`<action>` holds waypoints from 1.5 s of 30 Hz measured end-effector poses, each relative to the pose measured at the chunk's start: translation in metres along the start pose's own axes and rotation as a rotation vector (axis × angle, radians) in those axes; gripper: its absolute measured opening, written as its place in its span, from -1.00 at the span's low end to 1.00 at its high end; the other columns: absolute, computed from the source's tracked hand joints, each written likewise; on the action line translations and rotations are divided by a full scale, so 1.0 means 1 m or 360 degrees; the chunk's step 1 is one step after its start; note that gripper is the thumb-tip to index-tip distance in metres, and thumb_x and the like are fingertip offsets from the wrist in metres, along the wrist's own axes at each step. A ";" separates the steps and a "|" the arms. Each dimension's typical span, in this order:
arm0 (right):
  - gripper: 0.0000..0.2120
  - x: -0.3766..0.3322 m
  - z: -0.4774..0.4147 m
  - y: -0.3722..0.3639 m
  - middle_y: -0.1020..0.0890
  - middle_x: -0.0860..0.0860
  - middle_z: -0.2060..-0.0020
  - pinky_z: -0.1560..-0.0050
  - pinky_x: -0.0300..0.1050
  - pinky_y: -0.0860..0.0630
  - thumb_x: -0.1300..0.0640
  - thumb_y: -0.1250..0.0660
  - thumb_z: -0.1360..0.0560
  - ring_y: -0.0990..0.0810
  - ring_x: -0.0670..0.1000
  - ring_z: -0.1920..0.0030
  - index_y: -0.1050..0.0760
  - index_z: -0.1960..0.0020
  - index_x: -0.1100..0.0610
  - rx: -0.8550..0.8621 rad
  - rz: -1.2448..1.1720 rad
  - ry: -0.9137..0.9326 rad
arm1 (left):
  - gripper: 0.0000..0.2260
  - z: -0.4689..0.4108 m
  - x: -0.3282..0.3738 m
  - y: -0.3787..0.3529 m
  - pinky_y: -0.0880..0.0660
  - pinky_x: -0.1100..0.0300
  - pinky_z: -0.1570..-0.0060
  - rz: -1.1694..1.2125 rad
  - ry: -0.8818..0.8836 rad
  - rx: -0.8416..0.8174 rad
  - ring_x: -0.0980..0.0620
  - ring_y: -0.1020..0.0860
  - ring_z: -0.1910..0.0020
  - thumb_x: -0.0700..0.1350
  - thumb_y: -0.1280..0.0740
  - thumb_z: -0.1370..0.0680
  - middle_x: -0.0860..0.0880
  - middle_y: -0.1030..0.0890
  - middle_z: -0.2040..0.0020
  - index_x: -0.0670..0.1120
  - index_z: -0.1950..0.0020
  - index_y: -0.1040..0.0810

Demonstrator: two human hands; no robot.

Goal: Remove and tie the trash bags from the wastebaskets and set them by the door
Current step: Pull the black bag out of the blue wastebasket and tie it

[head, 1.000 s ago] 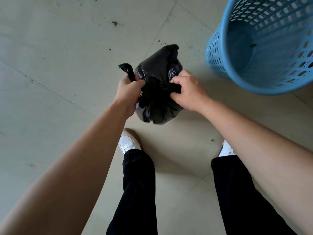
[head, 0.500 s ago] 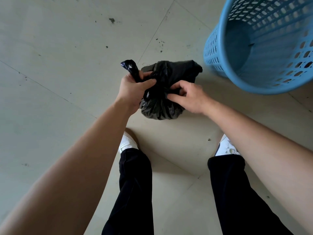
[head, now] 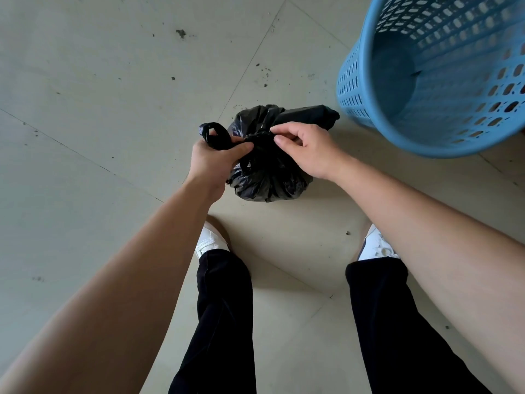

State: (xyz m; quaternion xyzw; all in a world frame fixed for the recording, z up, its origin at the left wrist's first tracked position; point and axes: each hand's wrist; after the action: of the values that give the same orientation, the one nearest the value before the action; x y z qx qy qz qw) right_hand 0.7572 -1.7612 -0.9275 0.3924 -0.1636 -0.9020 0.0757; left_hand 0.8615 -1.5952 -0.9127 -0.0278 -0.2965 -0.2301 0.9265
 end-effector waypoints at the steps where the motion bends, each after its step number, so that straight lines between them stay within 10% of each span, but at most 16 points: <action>1: -0.69 -0.001 0.000 -0.001 -0.62 -0.16 -0.06 -0.11 -0.30 -0.42 0.00 -0.25 -0.61 -0.50 -0.28 0.12 -0.51 -0.33 -0.06 -0.0044 0.0011 0.0006 | -0.73 0.000 0.001 0.000 -0.62 0.09 -0.05 -0.0025 -0.0016 -0.0021 -0.01 -0.68 0.15 -0.37 -0.51 -0.40 0.00 -0.68 0.28 -0.03 0.35 -0.65; 6: -0.68 -0.003 0.001 -0.002 -0.62 -0.11 -0.16 -0.23 -0.19 -0.43 -0.08 -0.21 -0.61 -0.55 -0.12 -0.18 -0.47 -0.36 -0.15 -0.0128 0.0040 0.0073 | -0.58 0.002 0.007 -0.001 -0.59 0.04 -0.14 -0.0015 -0.0038 -0.0074 -0.09 -0.66 0.04 -0.39 -0.47 -0.44 -0.12 -0.66 0.15 0.04 0.51 -0.63; 12: -0.78 -0.006 -0.003 -0.002 -0.55 -0.05 0.05 0.01 -0.04 -0.48 -0.08 -0.24 -0.59 -0.55 0.02 0.00 -0.57 -0.08 0.02 0.0071 0.0429 0.0215 | -0.63 0.003 0.005 0.002 -0.59 0.01 -0.16 -0.0076 0.0003 -0.0097 -0.09 -0.66 0.07 -0.37 -0.48 -0.44 -0.08 -0.66 0.22 -0.01 0.47 -0.62; 18: -0.76 0.017 -0.001 0.001 -0.54 0.00 0.02 0.18 -0.01 -0.45 -0.02 -0.15 -0.65 -0.53 0.10 -0.02 -0.51 -0.10 0.09 0.0112 0.1056 0.0258 | -0.58 0.002 -0.010 0.029 -0.57 0.26 0.26 -0.0240 0.0065 0.0209 0.05 -0.65 0.28 -0.31 -0.52 -0.44 -0.04 -0.53 0.33 -0.06 0.32 -0.28; 31: -0.75 -0.015 0.078 0.015 -0.61 -0.06 0.00 -0.12 -0.01 -0.50 0.06 -0.23 -0.58 -0.55 0.04 -0.08 -0.47 -0.25 -0.01 -0.0117 0.0384 -0.0324 | -0.71 0.093 0.055 0.013 -0.60 0.05 0.09 -0.0524 -0.0070 0.0031 -0.03 -0.58 0.25 -0.17 -0.50 -0.48 -0.14 -0.61 0.23 -0.07 0.33 -0.43; 38: -0.66 -0.110 0.165 0.066 -0.61 0.03 -0.13 -0.17 -0.01 -0.47 0.10 -0.17 -0.57 -0.54 0.11 -0.17 -0.43 -0.33 0.05 -0.0131 0.0305 -0.0277 | -0.72 0.208 0.160 -0.008 -0.46 0.25 0.29 -0.0629 -0.0301 -0.0107 0.02 -0.47 0.30 -0.16 -0.52 -0.46 -0.10 -0.49 0.28 -0.08 0.29 -0.42; 45: 0.00 -0.245 0.266 0.149 -0.13 0.18 -0.47 -0.39 0.11 -0.31 -0.06 -0.53 -0.36 -0.24 0.20 -0.45 0.04 -0.57 -0.05 0.0270 0.0246 -0.0052 | -0.76 0.366 0.304 0.014 -0.52 -0.03 0.11 -0.0682 -0.0527 -0.0310 -0.05 -0.56 0.23 0.00 -0.53 -0.40 -0.07 -0.55 0.27 -0.04 0.24 -0.50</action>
State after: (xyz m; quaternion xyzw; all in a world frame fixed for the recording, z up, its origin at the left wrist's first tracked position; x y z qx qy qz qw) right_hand 0.7306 -1.7725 -0.5375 0.3689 -0.2702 -0.8826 0.1088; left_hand 0.8894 -1.6387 -0.4396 -0.0906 -0.4192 -0.4404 0.7887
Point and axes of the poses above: each hand's wrist, its own z-axis away from the middle knuckle, its own y-axis out of the back of the hand, x = y × z
